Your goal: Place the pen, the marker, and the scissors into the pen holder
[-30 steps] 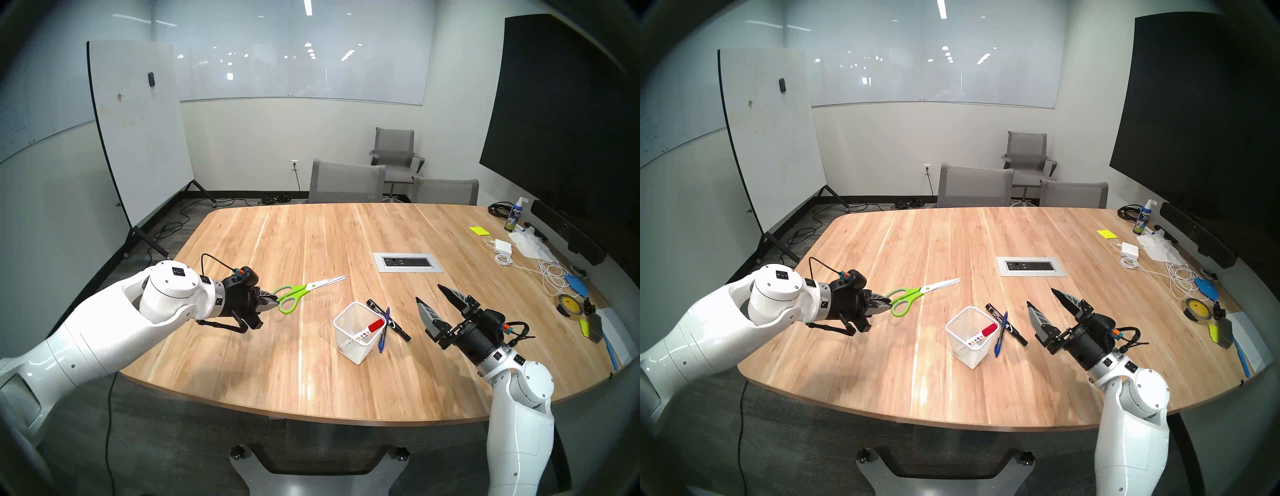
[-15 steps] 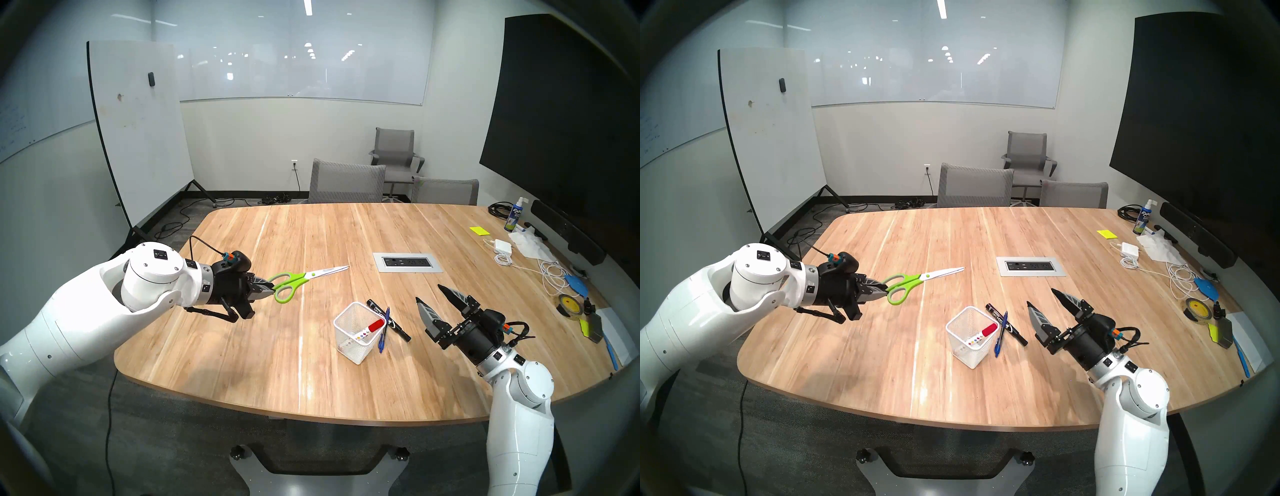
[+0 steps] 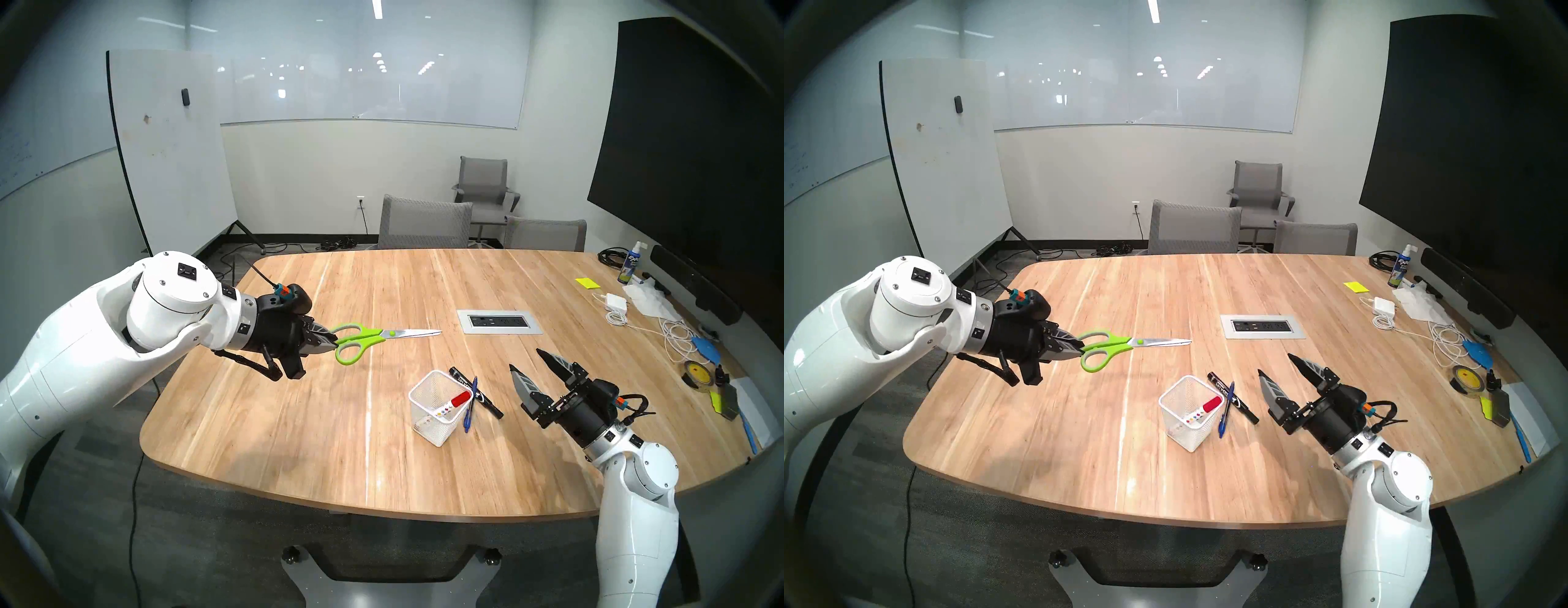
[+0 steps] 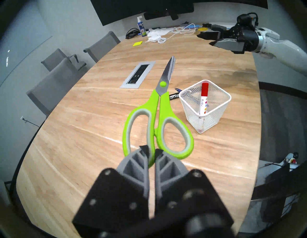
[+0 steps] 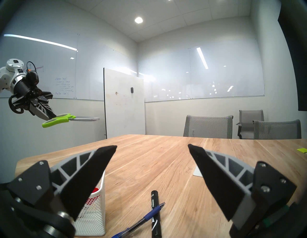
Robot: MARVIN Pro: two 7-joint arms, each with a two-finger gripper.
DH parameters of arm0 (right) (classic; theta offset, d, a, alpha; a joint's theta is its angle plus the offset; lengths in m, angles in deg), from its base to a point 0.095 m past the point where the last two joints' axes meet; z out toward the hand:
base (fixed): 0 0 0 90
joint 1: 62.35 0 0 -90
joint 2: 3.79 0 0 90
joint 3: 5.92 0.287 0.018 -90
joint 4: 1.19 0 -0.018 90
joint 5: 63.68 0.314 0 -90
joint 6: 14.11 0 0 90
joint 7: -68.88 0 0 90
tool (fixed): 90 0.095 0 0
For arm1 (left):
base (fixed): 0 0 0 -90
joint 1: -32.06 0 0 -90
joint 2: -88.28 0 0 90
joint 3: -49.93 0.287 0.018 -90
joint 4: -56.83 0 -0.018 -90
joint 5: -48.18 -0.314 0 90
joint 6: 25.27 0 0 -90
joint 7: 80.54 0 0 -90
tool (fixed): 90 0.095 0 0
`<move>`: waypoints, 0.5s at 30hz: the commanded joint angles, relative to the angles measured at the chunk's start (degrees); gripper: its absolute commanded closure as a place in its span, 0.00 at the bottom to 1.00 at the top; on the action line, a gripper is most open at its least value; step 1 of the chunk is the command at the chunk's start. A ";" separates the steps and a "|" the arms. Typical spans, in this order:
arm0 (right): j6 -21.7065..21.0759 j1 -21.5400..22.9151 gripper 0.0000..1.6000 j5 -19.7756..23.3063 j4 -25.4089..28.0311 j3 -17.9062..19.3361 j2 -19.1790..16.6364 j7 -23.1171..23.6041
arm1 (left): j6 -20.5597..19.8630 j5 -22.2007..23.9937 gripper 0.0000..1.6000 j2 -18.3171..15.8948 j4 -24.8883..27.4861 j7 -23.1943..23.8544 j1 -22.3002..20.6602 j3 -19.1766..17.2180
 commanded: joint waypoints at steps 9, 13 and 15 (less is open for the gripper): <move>-0.06 0.58 0.00 0.20 0.89 -0.08 0.14 0.06 | -3.07 -9.37 1.00 -0.52 5.28 11.18 -10.89 -1.31; -0.09 0.59 0.00 0.17 0.92 -0.05 0.18 0.07 | -3.17 -13.70 1.00 1.78 4.94 14.30 -13.09 0.72; -0.11 0.58 0.00 0.16 0.94 -0.05 0.20 0.07 | -3.75 -14.26 1.00 2.63 4.49 14.83 -13.63 1.29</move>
